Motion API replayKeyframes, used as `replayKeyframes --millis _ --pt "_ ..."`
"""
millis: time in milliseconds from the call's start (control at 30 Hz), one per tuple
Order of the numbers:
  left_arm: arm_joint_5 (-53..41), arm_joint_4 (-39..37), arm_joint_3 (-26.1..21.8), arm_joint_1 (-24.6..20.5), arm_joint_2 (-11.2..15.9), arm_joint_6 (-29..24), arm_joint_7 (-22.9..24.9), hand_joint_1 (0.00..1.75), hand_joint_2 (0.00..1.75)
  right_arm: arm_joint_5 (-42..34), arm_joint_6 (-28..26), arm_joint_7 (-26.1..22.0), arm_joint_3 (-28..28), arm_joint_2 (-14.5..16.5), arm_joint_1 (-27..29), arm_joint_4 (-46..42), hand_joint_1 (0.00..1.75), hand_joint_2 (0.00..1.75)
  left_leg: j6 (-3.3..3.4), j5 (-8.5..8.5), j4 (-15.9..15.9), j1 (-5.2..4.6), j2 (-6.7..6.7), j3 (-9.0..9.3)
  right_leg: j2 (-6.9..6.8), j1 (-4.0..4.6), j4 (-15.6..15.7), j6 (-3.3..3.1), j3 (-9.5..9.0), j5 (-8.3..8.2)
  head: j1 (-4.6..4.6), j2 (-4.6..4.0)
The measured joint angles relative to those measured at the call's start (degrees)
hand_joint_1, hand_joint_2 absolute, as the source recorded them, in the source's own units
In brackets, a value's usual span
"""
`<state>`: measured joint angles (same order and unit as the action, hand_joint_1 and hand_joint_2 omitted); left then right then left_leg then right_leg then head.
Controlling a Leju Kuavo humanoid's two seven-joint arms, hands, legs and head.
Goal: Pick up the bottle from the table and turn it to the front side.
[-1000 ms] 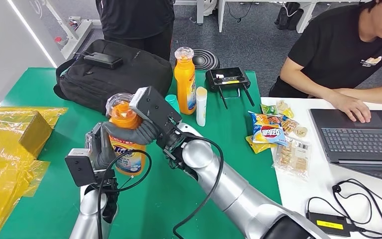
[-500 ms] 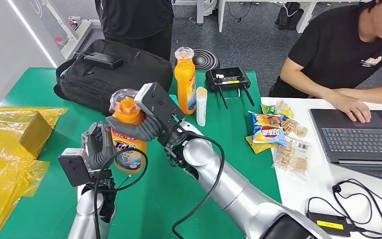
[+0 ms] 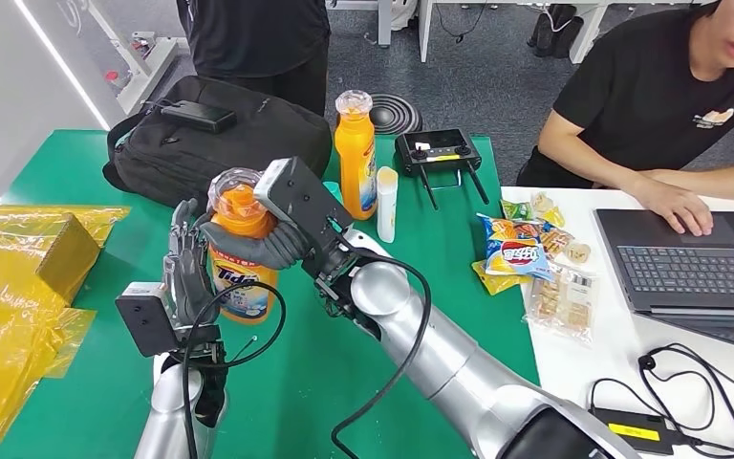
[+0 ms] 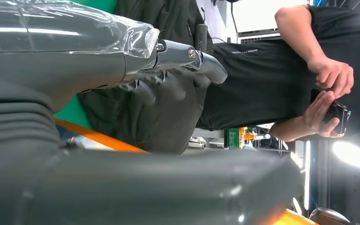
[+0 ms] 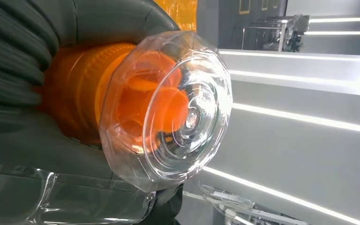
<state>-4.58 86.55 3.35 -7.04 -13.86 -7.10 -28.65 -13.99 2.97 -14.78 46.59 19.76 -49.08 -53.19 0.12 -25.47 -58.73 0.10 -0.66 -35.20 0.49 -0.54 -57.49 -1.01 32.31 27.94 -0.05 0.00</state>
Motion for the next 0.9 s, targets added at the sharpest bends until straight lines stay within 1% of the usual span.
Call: replayKeyframes --millis 267,500,667,800,900 --pt "0.65 -0.04 0.0 -0.01 -0.02 0.34 0.01 0.0 0.0 2.29 0.67 -0.29 -1.26 0.0 0.03 0.16 1.75 1.75 0.0 0.0 0.0 0.0 0.0 0.0 0.0 0.0 0.0 0.0 0.0 0.0 0.01 0.0" --pt "3.52 0.07 -0.33 0.09 -0.02 0.38 -0.03 0.0 0.0 2.39 0.96 -0.29 -1.64 0.0 0.03 0.17 1.75 1.75 0.0 0.0 0.0 0.0 0.0 0.0 0.0 0.0 0.0 0.0 0.0 0.0 0.0 0.0" --pt "5.08 0.72 -0.38 0.67 -0.02 1.44 -0.57 0.0 0.0 3.37 1.48 -0.3 -2.59 0.0 0.04 0.17 1.75 1.75 0.0 0.0 0.0 0.0 0.0 0.0 0.0 0.0 0.0 0.0 0.0 0.0 -0.01 0.0" --pt "5.1 1.74 -0.38 1.17 0.0 3.16 -0.94 0.0 1.75 3.81 1.74 -0.3 -3.01 0.0 0.08 0.17 1.75 1.75 0.0 0.0 0.0 0.0 0.0 0.0 0.0 0.0 0.0 0.0 0.0 0.0 -0.01 0.0" --pt "2.45 2.58 -0.31 1.4 0.14 4.7 -0.97 0.0 1.75 4.23 1.91 -0.27 -3.46 0.0 0.08 0.17 1.75 1.75 0.0 0.0 0.0 0.0 0.0 0.0 0.0 0.0 0.0 0.0 0.0 0.0 -0.01 0.0"
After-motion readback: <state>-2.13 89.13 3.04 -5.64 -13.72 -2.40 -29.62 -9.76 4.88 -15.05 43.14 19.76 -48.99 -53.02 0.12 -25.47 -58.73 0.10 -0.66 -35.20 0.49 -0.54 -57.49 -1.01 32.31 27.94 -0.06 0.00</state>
